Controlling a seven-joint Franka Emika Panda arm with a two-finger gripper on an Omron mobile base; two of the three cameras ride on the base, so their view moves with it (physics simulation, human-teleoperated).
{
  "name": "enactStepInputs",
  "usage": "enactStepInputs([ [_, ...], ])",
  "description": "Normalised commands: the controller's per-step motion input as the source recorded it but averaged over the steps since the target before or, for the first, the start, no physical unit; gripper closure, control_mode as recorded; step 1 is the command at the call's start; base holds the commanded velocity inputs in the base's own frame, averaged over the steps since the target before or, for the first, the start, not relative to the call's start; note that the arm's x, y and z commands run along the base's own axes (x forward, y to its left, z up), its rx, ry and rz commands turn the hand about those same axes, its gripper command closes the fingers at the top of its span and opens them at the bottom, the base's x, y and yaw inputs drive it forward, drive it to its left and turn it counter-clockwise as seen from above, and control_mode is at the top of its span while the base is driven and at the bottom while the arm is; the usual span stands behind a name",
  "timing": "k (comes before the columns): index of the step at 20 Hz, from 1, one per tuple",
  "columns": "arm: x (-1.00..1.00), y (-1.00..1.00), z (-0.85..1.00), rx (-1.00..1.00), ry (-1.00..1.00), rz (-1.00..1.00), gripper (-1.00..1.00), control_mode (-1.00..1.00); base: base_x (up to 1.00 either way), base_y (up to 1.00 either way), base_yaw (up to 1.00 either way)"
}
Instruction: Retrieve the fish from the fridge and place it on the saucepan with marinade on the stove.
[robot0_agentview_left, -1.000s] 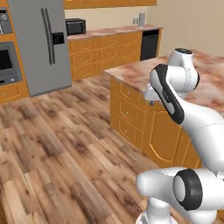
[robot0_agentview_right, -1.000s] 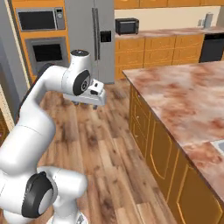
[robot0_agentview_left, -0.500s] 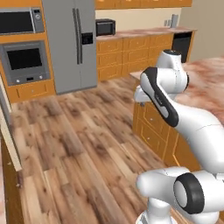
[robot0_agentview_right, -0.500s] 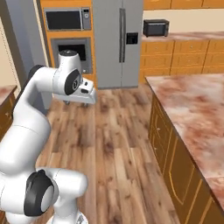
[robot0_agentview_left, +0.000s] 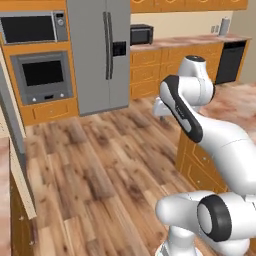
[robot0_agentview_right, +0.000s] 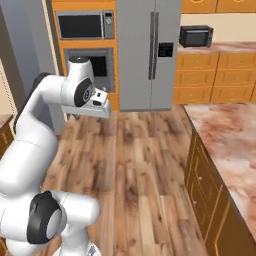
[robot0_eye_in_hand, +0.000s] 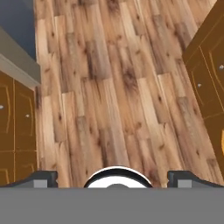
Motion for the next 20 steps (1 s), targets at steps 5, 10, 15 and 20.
enactStepInputs([
  [5,0.0,0.0,0.0,0.0,0.0,0.0,-1.0,1.0,1.0,0.0,0.08],
  [10,0.0,0.0,0.0,0.0,0.0,0.0,-1.0,1.0,1.0,-0.16,0.04],
  [15,0.0,0.0,0.0,0.0,0.0,0.0,-1.0,1.0,1.0,-0.37,0.12],
  [20,0.0,0.0,0.0,0.0,0.0,0.0,-1.0,1.0,1.0,-0.46,0.22],
])
